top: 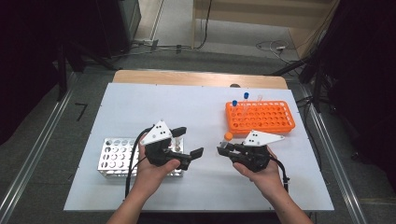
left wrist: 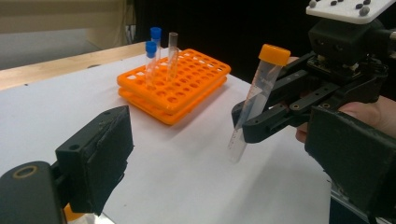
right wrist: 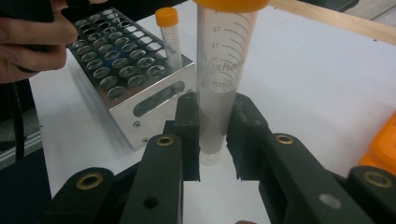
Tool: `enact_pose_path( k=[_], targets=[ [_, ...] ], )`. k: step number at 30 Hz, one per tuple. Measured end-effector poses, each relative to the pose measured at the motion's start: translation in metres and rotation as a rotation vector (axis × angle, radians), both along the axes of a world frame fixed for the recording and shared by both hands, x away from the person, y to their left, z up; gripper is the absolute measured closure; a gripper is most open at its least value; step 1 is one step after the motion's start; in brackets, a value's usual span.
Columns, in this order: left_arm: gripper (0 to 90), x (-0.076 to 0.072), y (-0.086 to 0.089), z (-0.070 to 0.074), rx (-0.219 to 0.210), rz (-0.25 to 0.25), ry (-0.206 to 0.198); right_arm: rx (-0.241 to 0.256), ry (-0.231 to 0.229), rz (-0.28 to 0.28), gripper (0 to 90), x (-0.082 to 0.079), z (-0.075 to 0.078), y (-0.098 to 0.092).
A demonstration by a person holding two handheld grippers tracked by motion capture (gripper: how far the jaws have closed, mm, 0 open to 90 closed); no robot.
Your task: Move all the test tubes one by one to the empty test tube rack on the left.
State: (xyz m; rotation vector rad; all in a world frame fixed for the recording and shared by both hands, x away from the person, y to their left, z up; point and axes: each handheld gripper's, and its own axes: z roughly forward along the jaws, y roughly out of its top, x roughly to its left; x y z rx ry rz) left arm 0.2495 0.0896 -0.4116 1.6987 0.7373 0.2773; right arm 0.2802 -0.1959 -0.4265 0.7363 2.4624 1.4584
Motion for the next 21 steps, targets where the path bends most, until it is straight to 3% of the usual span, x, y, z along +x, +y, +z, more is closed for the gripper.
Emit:
enact_pose_path(
  k=[12, 15, 21],
  targets=[
    [16.1, -0.004, -0.014, 0.001, 0.001, -0.04, -0.001, -0.002, -0.002, 0.046, 73.1, -0.007, 0.0, 0.02],
    [22.0, -0.003, -0.017, 0.001, -0.002, -0.041, 0.004, -0.004, 0.001, 0.066, 73.2, -0.01, 0.0, 0.026],
    [41.3, -0.003, -0.026, -0.001, -0.002, -0.097, 0.013, -0.015, -0.009, 0.101, 73.2, -0.016, 0.0, 0.036]
  ],
)
